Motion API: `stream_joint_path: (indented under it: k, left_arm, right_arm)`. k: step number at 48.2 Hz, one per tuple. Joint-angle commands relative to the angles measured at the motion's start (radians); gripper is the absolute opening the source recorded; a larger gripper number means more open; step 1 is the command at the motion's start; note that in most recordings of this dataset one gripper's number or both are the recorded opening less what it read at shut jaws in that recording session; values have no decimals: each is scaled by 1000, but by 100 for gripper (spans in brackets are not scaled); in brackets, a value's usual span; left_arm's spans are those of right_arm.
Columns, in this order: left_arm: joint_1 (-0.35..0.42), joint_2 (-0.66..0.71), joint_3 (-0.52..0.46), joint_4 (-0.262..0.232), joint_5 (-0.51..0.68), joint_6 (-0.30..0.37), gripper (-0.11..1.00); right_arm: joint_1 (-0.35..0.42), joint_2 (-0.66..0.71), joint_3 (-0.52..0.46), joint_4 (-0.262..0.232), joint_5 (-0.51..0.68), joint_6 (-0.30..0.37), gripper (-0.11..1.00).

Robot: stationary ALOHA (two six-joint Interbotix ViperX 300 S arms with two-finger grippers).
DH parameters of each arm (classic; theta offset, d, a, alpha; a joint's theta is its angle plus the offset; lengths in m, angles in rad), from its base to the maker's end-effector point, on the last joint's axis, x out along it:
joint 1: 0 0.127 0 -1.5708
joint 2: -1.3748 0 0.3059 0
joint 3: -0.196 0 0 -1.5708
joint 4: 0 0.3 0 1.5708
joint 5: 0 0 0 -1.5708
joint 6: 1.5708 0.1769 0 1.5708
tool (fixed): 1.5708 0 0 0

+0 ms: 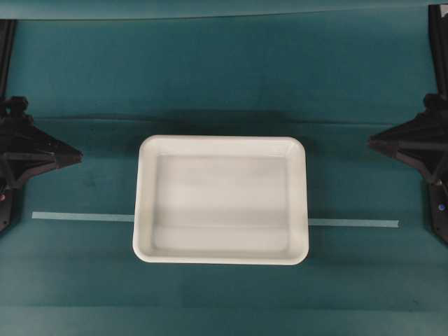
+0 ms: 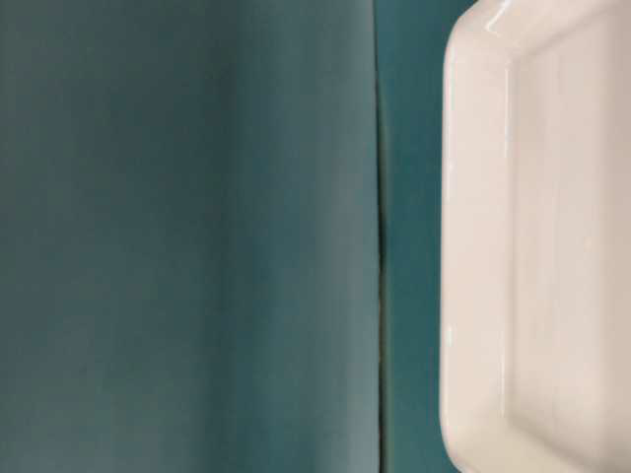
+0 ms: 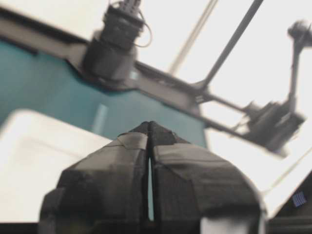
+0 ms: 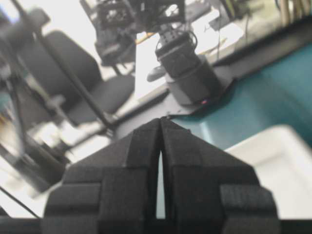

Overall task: Lift the white case with both hands.
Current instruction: 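Move both open grippers inward toward the short sides of the white tray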

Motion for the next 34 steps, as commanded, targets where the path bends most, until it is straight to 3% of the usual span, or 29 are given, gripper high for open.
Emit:
stream_joint_path:
  k: [1,8,14,20,25,34]
  left_arm:
    - [11,14,-23,3,6,-98,-3]
    - [6,35,-21,3,84,-336,-3]
    - [6,66,-14,2,140,-491,-3]
    - [11,97,11,2,143,-615,-3]
    - [17,109,32,2,137,-666,-3]
    - [35,112,58,5,137,-672,-1]
  right_arm:
    - [-26,32,-9,63,9,66,1]
    - [-63,60,-6,153,81,219,1]
    - [-63,101,5,186,169,351,1]
    - [-63,150,21,187,222,479,1]
    - [-63,190,35,181,225,546,1]
    - [-63,244,60,179,225,552,1]
